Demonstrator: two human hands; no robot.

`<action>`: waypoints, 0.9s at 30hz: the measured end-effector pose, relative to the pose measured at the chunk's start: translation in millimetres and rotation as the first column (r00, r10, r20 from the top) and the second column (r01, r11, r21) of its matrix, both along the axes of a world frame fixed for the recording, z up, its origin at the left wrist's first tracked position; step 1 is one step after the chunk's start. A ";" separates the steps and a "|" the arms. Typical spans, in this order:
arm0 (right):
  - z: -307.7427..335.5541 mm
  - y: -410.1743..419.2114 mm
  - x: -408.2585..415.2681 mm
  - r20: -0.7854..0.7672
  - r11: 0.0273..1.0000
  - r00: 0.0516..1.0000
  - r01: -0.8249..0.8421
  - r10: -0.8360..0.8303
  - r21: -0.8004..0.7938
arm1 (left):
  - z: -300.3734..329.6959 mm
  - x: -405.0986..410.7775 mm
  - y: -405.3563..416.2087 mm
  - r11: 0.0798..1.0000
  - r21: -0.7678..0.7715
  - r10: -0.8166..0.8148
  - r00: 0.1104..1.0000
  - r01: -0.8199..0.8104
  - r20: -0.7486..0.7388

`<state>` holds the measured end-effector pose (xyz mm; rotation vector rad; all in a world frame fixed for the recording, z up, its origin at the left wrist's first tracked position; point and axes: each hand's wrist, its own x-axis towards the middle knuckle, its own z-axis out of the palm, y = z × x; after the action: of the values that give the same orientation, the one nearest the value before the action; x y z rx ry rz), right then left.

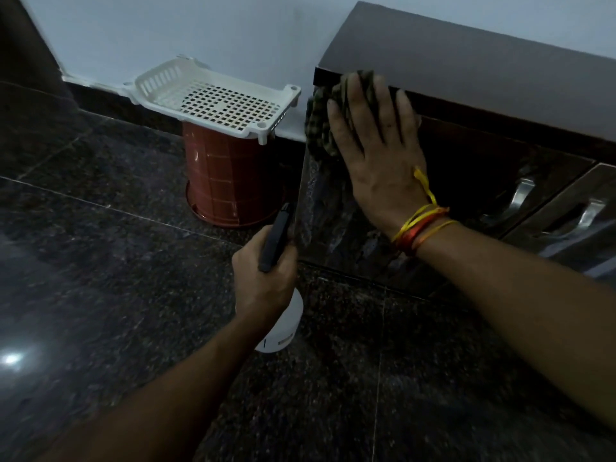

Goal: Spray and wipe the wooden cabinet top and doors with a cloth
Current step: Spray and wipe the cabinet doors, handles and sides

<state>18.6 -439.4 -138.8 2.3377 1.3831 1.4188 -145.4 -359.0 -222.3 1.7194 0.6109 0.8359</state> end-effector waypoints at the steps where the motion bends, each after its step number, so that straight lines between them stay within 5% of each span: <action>1: 1.0 1.6 0.1 0.007 1.000 1.000 -0.005 0.005 0.023 | -1.3 -0.3 0.3 1.000 -0.008 -0.001 1.000 0.001 0.000; 10: -64.8 1.3 -1.8 -0.049 0.982 0.999 -0.011 0.002 -0.187 | -7.2 -6.6 7.7 1.000 0.020 0.012 1.000 -0.012 -0.008; 17: -45.5 9.2 -2.2 -0.006 1.000 1.000 0.004 -0.004 0.025 | -12.2 -1.2 11.7 1.000 -0.012 0.022 1.000 -0.022 -0.011; 22: -107.6 2.1 -2.9 -0.014 0.956 1.000 -0.013 0.010 -0.295 | -13.4 0.8 12.2 1.000 0.000 0.024 1.000 -0.024 -0.019; 27: -97.4 -1.7 -0.1 -0.042 0.958 0.999 -0.035 0.024 -0.286 | -16.5 -0.6 13.9 1.000 -0.005 0.023 0.999 -0.023 -0.027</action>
<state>18.5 -441.2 -236.2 2.1766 1.5237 1.0980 -146.0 -345.1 -238.8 1.7241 0.6515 0.8281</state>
